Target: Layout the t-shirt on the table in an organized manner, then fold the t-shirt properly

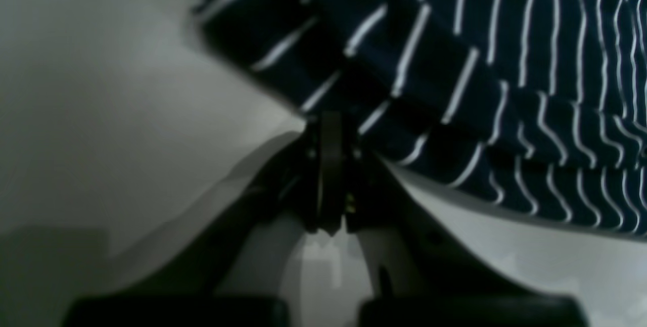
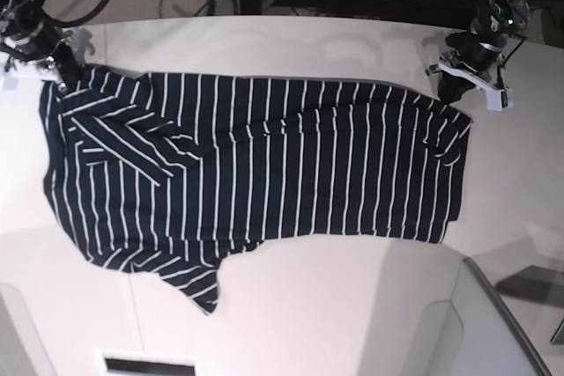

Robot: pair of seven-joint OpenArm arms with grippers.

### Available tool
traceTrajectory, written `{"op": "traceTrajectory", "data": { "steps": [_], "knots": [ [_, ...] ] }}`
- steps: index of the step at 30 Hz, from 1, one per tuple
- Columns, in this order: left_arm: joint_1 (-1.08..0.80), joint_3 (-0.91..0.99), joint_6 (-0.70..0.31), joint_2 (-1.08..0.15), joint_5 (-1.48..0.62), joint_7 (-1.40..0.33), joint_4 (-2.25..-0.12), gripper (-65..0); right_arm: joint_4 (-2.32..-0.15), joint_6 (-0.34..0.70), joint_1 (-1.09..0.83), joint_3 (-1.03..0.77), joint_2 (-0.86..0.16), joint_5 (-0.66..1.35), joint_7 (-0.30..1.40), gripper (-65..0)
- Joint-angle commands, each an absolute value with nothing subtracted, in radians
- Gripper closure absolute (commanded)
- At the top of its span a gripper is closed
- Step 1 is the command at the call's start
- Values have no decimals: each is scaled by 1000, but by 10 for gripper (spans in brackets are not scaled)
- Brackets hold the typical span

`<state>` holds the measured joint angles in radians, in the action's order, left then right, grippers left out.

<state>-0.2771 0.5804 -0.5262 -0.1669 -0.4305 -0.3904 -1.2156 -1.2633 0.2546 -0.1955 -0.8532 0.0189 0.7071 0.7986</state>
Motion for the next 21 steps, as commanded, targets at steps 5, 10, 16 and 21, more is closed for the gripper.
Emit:
{"op": "traceTrajectory", "data": {
  "steps": [5,10,16,21],
  "knots": [
    [-275,582,-489,-185,-453,-367,-1231,0,-1274,252,-202,-852,12,696,811,0],
    [-259,581,-486,-185,-453,-367,-1231,0,-1274,252,-200,-852,12,696,811,0],
    [-214,581,-484,-185,-447,-367,-1214,0,-1274,252,-199,-852,12,696,811,0],
    [-153,579,-483,-177,-446,-369,-1173,0,-1274,252,-197,-852,12,696,811,0]
  ]
}}
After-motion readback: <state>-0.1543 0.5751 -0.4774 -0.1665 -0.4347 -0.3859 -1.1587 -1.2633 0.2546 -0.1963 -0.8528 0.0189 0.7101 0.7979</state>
